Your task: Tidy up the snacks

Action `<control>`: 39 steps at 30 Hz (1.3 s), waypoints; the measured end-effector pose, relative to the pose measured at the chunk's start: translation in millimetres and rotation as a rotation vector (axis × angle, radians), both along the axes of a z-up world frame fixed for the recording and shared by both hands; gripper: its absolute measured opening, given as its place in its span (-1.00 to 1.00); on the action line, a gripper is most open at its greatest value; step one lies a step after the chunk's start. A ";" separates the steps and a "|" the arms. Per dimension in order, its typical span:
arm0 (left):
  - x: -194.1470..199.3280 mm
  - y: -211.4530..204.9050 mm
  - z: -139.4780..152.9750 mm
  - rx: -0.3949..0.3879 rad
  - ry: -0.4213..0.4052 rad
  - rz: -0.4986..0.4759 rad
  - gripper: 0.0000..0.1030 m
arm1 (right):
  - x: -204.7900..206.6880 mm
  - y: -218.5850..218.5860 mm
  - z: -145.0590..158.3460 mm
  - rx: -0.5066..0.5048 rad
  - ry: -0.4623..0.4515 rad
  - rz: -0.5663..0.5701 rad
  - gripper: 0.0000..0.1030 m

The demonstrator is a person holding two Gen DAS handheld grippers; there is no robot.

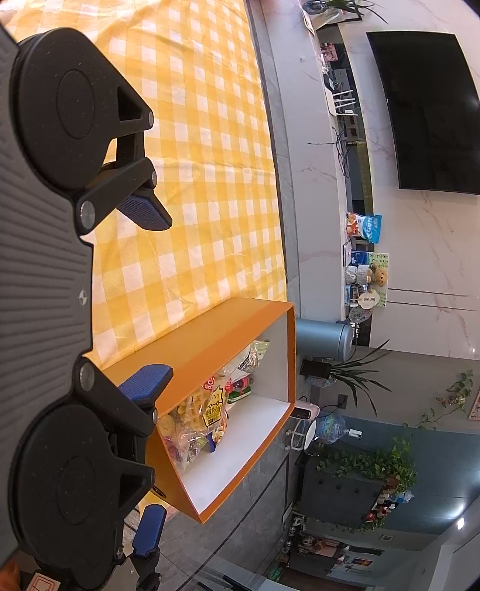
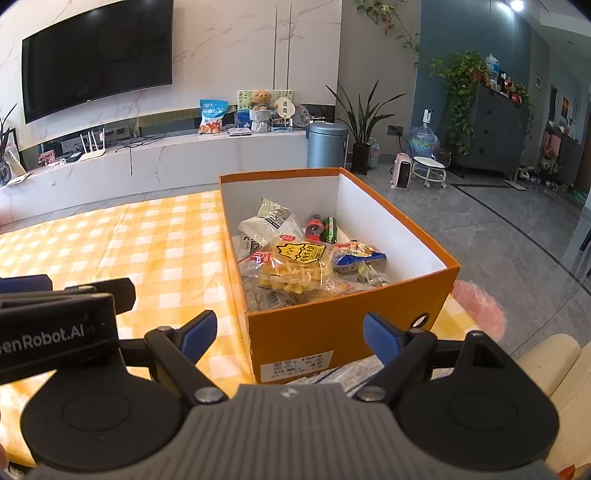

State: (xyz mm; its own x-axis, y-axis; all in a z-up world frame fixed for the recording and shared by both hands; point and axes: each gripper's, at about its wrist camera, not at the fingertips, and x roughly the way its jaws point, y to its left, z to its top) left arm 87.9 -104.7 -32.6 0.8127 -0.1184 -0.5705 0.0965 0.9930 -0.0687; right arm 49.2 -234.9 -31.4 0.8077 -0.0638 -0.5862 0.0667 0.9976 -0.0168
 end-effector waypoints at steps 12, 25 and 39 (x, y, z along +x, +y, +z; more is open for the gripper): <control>0.9 1.1 -2.3 0.002 0.021 0.006 0.87 | 2.9 5.0 -4.4 -0.025 0.013 0.002 0.63; 1.1 1.9 -3.6 0.007 0.034 0.016 0.87 | 4.8 5.5 -6.7 -0.028 0.024 0.006 0.63; 1.1 1.1 -4.8 0.006 0.040 0.025 0.87 | 6.0 6.4 -9.6 -0.034 0.027 0.007 0.63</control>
State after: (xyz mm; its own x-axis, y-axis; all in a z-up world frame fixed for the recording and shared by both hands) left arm 89.0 -103.6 -37.4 0.7919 -0.0952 -0.6032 0.0693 0.9954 -0.0662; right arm 55.3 -228.6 -41.1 0.7918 -0.0786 -0.6057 0.0591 0.9969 -0.0521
